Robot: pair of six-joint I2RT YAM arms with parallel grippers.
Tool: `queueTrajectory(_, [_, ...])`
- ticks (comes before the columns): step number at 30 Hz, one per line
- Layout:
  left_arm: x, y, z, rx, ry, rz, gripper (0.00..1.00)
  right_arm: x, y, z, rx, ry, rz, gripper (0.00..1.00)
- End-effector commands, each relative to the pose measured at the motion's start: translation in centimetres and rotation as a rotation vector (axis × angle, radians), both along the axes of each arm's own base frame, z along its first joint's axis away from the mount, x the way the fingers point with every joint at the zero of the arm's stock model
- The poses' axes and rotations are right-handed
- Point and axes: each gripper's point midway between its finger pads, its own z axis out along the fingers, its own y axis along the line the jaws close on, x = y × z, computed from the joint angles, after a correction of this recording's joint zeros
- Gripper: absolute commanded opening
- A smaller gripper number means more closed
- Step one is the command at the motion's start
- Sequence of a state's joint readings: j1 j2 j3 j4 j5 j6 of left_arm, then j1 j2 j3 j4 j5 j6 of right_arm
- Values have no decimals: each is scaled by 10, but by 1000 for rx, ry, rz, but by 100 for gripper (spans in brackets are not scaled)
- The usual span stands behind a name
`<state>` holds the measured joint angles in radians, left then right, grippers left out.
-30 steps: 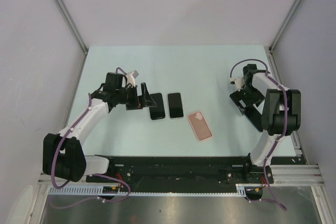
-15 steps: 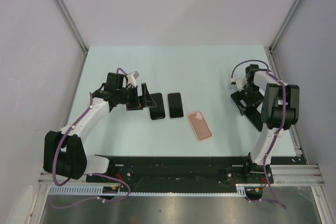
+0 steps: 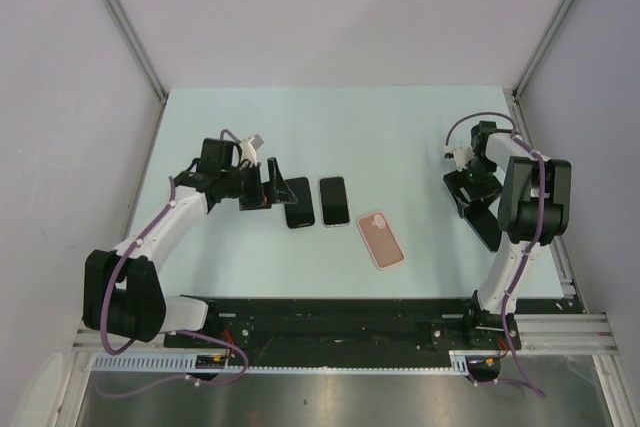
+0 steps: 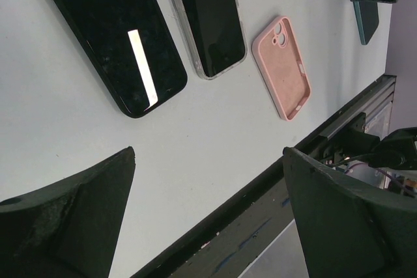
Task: Put the phone into the phone case
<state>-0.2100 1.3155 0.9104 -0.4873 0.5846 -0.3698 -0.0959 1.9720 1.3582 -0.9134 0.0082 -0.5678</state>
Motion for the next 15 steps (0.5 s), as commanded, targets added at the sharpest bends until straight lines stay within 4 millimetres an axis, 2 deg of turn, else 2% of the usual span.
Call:
queueTrajectory(1, [3, -3, 16, -45, -41, -9, 98, 20, 12, -2, 60, -70, -37, 64])
queueTrajectory(4, [3, -2, 16, -46, -42, -7, 98, 27, 9, 2, 49, -104, -60, 57])
queueTrajectory(5, [4, -2, 16, -46, -44, -4, 98, 32, 12, 3, 59, -126, -83, 52])
queueTrajectory(7, [2, -2, 16, -47, -43, -7, 98, 36, 17, 5, 87, -145, -105, 49])
queueTrajectory(11, [3, -2, 21, -46, -64, -6, 98, 55, 42, 11, 199, -168, -180, 42])
queueTrajectory(15, [3, -2, 23, -46, -71, -7, 98, 62, 71, 10, 233, -135, -135, 40])
